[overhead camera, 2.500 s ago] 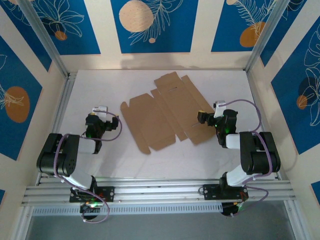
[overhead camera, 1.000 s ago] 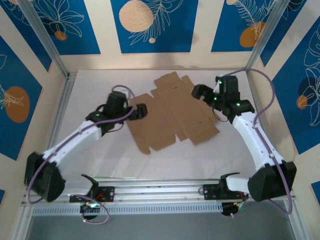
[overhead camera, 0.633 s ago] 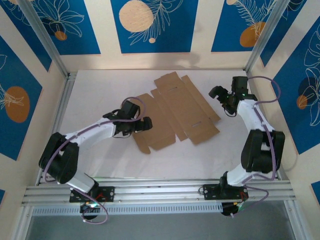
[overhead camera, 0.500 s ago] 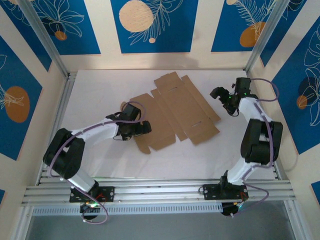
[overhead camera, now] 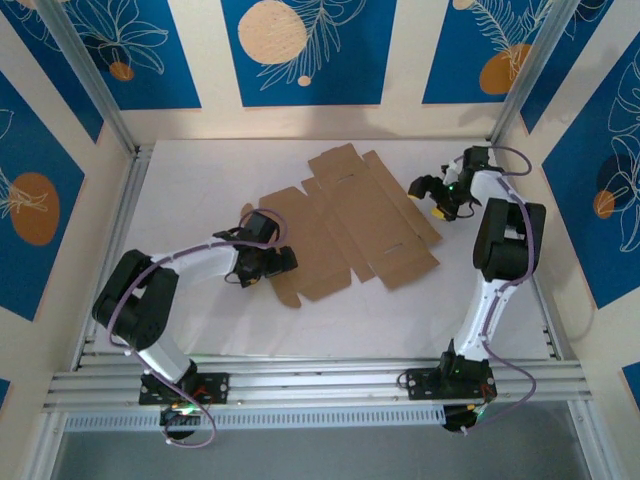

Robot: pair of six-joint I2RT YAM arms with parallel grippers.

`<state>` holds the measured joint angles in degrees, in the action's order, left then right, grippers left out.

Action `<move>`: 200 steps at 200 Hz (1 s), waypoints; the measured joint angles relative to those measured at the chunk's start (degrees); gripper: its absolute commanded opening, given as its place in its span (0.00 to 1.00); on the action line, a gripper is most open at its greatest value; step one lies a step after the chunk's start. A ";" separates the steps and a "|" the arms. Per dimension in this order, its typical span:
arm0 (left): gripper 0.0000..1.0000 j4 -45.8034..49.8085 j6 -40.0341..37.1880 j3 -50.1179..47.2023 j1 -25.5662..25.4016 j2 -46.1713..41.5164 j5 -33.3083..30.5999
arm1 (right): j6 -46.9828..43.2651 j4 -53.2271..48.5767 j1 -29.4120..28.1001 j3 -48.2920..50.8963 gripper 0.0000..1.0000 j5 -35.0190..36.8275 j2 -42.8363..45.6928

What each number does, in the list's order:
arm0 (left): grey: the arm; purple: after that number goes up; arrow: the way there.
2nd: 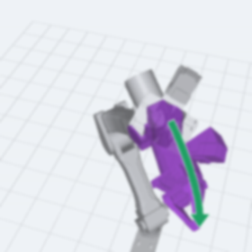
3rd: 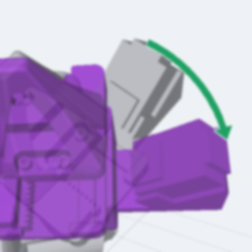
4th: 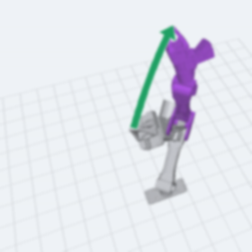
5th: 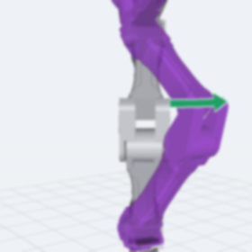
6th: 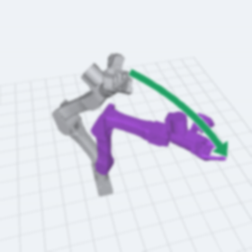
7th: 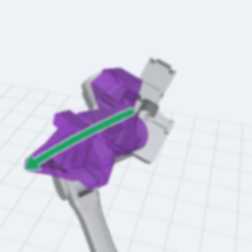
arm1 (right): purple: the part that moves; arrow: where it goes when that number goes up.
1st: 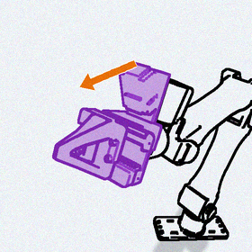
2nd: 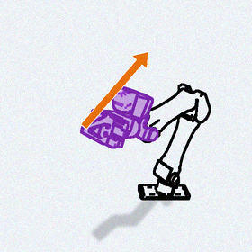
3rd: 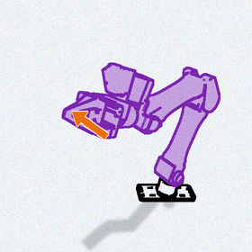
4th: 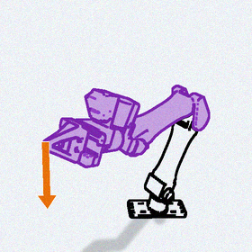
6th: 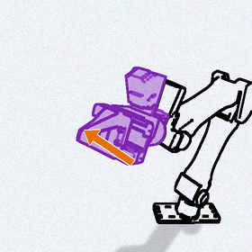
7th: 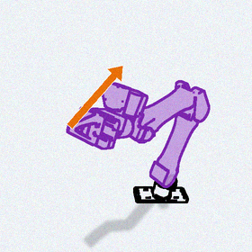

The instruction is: Fold the paper box

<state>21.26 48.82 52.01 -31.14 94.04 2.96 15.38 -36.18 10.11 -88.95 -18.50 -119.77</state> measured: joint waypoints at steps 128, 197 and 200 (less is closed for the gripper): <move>1.00 1.70 0.68 1.53 0.28 1.88 -0.46 | -2.54 -4.68 -7.96 -1.01 0.61 -6.43 1.20; 1.00 -0.42 2.16 -0.76 0.26 -0.15 -1.09 | -0.11 2.58 -8.74 8.48 0.26 -6.64 10.36; 1.00 -0.52 2.16 -0.87 0.26 -0.22 -1.09 | -0.09 2.60 -8.74 8.61 0.25 -6.43 10.36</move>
<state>20.73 50.98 51.13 -30.87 93.82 1.87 15.29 -33.58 1.37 -80.34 -24.93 -109.40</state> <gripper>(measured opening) 0.998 0.290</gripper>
